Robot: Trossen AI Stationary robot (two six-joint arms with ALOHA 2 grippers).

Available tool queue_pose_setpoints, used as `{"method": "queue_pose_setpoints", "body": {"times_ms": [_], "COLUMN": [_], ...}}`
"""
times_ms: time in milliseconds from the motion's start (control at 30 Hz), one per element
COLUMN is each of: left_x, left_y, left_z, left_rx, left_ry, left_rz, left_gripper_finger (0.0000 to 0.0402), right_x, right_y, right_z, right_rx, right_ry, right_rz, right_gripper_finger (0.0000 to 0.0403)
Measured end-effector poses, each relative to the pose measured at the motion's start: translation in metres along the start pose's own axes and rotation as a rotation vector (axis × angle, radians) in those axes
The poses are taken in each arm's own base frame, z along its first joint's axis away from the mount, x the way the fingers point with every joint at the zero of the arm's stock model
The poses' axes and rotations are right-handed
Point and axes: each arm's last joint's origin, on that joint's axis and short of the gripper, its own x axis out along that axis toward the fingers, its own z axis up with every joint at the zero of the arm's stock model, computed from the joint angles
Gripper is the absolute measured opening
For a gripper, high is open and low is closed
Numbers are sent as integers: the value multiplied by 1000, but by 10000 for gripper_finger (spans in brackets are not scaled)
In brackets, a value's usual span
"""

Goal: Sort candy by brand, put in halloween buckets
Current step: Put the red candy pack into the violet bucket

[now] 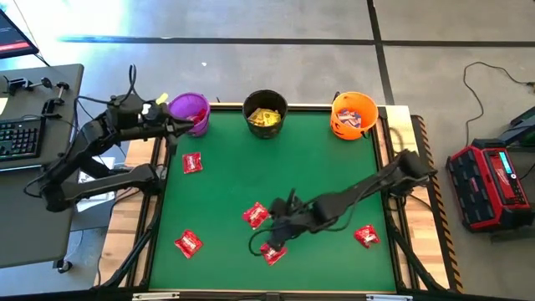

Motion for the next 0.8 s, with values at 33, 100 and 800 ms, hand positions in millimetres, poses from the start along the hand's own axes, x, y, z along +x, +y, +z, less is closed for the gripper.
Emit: {"method": "queue_pose_setpoints", "body": {"times_ms": [33, 100, 800], "left_x": [0, 1, 0], "left_y": [-1, -4, -25], "left_z": [0, 1, 8], "left_rx": [6, 17, 89], "left_ry": [-1, -8, -77], "left_rz": [-12, -35, -267], "left_gripper_finger": [50, 50, 48], "right_x": [10, 27, 115], "right_y": [0, -1, -53], "right_z": [-3, -6, -4], "right_rx": [-13, -48, -178], "right_ry": [-6, -27, 123], "right_rz": [-22, -46, -170], "right_gripper_finger": [170, 172, 202]}}
